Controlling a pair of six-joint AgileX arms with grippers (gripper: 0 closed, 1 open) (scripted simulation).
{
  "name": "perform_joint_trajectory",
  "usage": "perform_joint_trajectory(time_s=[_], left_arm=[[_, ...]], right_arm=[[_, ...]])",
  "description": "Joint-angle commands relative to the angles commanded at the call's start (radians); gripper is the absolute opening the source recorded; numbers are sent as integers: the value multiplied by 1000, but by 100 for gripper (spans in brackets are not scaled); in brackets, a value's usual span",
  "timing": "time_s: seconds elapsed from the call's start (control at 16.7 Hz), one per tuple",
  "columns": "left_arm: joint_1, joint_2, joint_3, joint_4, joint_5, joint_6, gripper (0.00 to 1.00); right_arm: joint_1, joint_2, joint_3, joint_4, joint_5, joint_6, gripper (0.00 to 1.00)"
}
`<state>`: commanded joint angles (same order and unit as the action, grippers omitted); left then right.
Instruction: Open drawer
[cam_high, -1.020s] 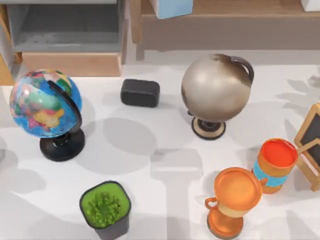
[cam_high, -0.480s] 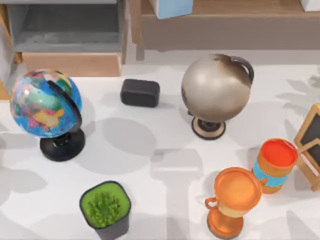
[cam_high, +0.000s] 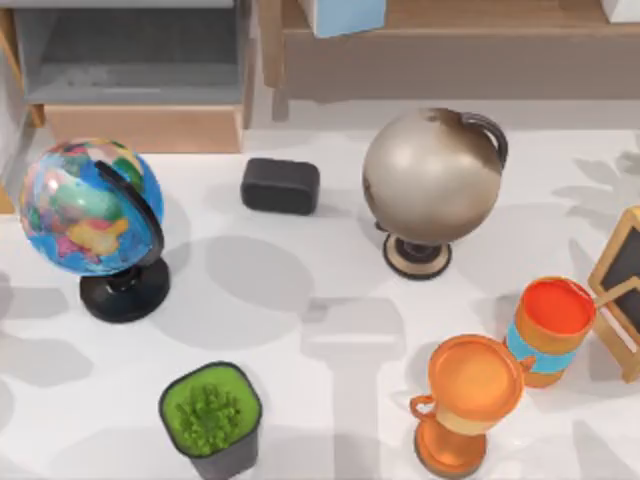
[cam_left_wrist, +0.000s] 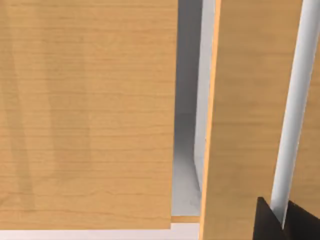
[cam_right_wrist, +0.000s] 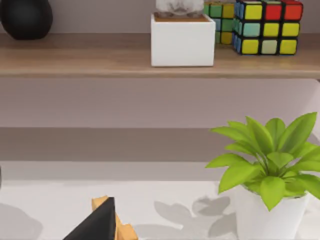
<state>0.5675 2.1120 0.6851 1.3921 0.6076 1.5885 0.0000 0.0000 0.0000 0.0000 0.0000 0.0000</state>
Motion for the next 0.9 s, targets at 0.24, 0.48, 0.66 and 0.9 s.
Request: perform_joint_trajectory(time_s=[0.24,0.48,0.66,0.9], left_arm=[[69,-43,-119,65,70,2,0],[117,-76,-197,112,116,7,0],[117,-76,-197,112,116,7,0],[117,-76,-197,112,116,7,30]], right_arm=[[0,0,0,0,0,0,100],[0,0,0,0,0,0,100],[0,0,0,0,0,0,100],[0,0,0,0,0,0,100]])
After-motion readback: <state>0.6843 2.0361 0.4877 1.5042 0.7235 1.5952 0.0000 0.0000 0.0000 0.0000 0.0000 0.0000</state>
